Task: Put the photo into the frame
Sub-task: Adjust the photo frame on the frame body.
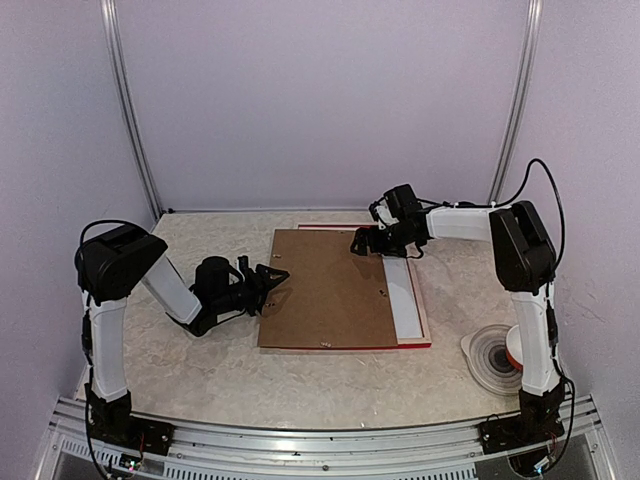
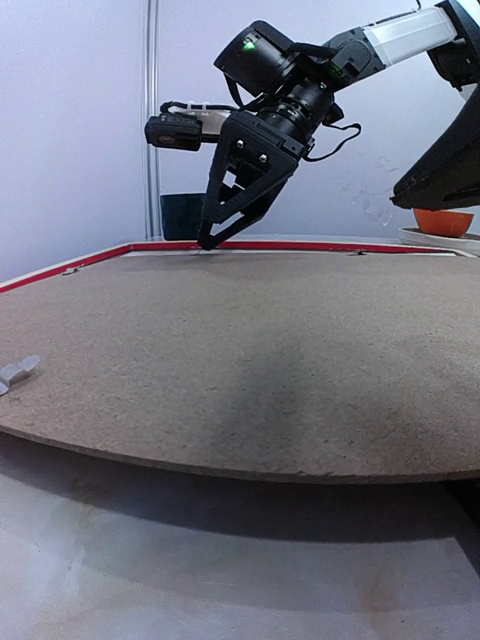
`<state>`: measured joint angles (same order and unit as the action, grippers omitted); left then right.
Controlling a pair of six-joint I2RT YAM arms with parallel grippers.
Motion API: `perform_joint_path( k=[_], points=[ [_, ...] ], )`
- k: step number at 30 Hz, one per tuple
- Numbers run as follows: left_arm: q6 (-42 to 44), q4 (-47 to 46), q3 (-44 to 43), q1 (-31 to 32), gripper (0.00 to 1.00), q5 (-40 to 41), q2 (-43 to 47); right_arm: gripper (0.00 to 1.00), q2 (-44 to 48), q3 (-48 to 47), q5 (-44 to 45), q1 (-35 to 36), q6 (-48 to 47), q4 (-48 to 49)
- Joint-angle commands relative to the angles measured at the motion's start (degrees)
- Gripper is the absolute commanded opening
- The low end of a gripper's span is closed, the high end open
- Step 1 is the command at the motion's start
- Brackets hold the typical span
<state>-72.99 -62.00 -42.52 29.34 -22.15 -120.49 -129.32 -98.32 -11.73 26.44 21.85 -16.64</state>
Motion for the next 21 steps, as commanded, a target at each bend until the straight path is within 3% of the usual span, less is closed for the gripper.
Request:
perform_joint_path(
  k=[1, 15, 21],
  points=[
    [1.2, 1.4, -0.4, 0.4, 0.70, 0.4, 0.3, 0.99, 0.5, -1.2, -0.5, 0.6, -0.8, 0.3],
    [0.9, 0.8, 0.5, 0.0, 0.70, 0.3, 0.4, 0.99, 1.0, -0.4, -2.2, 0.5, -0.6, 0.3],
    [4.0, 7.7, 1.3, -0.1, 0.70, 3.5, 4.5, 0.99, 4.4, 2.9, -2.4, 0.5, -0.4, -0.3]
  ],
)
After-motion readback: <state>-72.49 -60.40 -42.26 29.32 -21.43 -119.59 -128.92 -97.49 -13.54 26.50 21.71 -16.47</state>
